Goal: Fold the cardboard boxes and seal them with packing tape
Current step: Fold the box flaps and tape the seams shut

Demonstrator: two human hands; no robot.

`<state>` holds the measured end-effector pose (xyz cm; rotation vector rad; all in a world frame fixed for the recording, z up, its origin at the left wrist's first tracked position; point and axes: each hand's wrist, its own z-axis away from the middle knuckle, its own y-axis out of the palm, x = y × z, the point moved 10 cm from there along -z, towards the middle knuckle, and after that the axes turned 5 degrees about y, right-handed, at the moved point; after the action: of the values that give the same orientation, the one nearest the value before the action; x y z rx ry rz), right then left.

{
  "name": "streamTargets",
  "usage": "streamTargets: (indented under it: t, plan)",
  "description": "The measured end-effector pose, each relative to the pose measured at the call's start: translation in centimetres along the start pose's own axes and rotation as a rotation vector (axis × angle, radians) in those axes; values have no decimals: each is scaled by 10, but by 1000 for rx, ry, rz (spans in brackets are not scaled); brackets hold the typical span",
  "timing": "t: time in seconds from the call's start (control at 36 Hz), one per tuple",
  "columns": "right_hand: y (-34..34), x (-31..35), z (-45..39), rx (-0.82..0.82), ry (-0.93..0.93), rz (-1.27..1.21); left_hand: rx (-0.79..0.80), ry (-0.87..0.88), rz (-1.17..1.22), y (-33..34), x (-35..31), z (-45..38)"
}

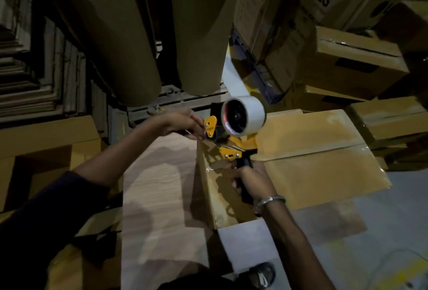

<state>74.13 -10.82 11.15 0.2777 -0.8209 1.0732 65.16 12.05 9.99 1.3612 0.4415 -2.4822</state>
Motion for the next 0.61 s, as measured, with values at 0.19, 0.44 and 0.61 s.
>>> streamTargets:
  t: [0.19, 0.44, 0.61]
  plan:
    - [39, 24, -24, -127, -95, 45, 5, 17, -185, -54, 5, -27]
    - [47, 20, -39, -260, -119, 200, -65, 5, -138, -54, 38, -49]
    - [51, 18, -42, -258, -134, 209, -131, -17, 80, -39, 77, -44]
